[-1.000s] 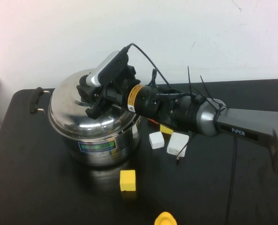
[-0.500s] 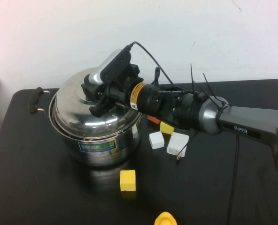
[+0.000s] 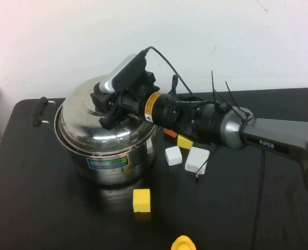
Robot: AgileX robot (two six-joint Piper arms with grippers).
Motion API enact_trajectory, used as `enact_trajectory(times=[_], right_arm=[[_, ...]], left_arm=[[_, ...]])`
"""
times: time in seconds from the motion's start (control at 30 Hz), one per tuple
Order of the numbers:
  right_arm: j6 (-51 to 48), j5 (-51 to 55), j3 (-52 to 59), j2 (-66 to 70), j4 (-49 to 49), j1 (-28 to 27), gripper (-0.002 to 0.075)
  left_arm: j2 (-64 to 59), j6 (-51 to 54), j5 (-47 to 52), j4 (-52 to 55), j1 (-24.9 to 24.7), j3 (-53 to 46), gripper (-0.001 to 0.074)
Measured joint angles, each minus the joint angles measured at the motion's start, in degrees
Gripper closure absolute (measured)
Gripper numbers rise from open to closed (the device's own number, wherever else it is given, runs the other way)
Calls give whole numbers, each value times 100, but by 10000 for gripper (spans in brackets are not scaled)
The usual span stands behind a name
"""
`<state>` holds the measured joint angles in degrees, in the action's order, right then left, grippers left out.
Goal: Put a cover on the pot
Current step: Place the pot lid on the pot
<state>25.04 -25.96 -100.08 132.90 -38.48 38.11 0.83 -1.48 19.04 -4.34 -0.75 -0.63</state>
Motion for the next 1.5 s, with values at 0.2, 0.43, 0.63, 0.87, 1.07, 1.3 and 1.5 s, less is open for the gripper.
enact_trajectory(times=[0.2,0.43,0.63,0.87,1.07,1.3,1.5], right_arm=[[45,-10,0,0,0,0,374],[79,-10,0,23,0,10,374],[130,-46,0,69,0,12,374],[339,-46,-10,104,25,44,374],[340,-46,-10,104,37,55,374],[424,-46,-10,104,110,57,333],[316,633,91,-288,489,67,210]], left_arm=[[0,0,0,0,0,0,738],[0,0,0,0,0,0,738],[0,0,0,0,0,0,738],[0,11,0,0,0,0,738],[0,11,0,0,0,0,738],[0,11,0,0,0,0,738],[0,11,0,0,0,0,738]])
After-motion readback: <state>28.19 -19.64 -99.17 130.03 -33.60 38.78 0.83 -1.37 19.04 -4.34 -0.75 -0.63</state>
